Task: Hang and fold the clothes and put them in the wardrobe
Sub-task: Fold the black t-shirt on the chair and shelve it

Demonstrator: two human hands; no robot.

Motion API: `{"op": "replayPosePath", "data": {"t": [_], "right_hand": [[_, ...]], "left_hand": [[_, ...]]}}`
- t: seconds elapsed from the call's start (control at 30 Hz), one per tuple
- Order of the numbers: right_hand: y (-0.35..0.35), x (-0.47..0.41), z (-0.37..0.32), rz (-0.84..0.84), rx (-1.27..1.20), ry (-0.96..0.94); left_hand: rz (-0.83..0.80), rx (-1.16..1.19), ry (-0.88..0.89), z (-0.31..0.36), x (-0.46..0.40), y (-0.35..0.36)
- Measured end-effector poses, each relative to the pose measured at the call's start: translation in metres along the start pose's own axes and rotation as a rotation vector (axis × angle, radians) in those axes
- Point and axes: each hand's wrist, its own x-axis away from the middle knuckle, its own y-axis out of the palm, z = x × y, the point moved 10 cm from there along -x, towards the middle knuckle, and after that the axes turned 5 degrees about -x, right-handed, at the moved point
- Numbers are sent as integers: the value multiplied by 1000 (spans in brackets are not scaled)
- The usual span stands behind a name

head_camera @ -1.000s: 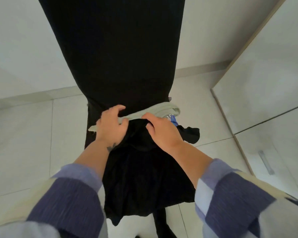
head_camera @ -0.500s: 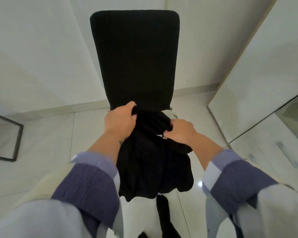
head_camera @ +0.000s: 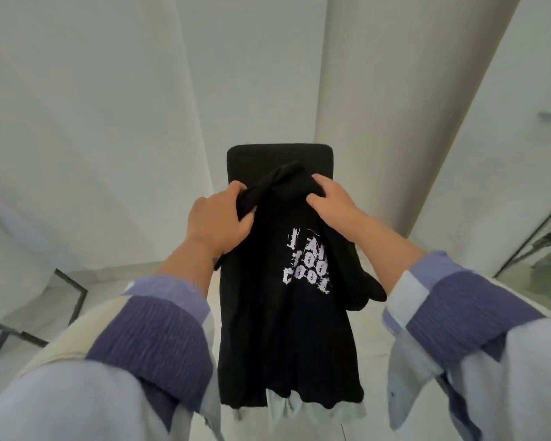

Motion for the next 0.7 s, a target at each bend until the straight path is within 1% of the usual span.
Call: {"op": "replayPosePath", "data": {"t": [0.1, 0.17, 0.23, 0.3, 0.37, 0.47, 0.57, 0.63, 0.7], "right_hand": [[0, -5, -58, -103, 62, -127], [0, -7, -89, -171, 133, -174], [-7, -8, -112, -172, 188, -201], [-20, -9, -121, -112, 220, -198], [-31, -5, -122, -45, 229, -187], [-38, 2, -112, 8, 279, -173], [-44, 7, -87, 46, 393, -117], [-49, 9, -63, 42, 319, -12], [-52, 11, -48, 35, 128, 65]], "left_hand": [[-67, 113, -86, -2, -12, -21], [-88, 282, -135, 3, -23, -35], [-13, 385, -147, 11, -37, -59], [93, 428, -175, 16, -47, -86], [188, 466, -194, 19, -50, -110], [300, 498, -197, 21, -50, -134], [350, 529, -242, 15, -47, -142], [346, 568, -295, 5, -43, -141], [298, 523, -321, -4, -40, -137]]}}
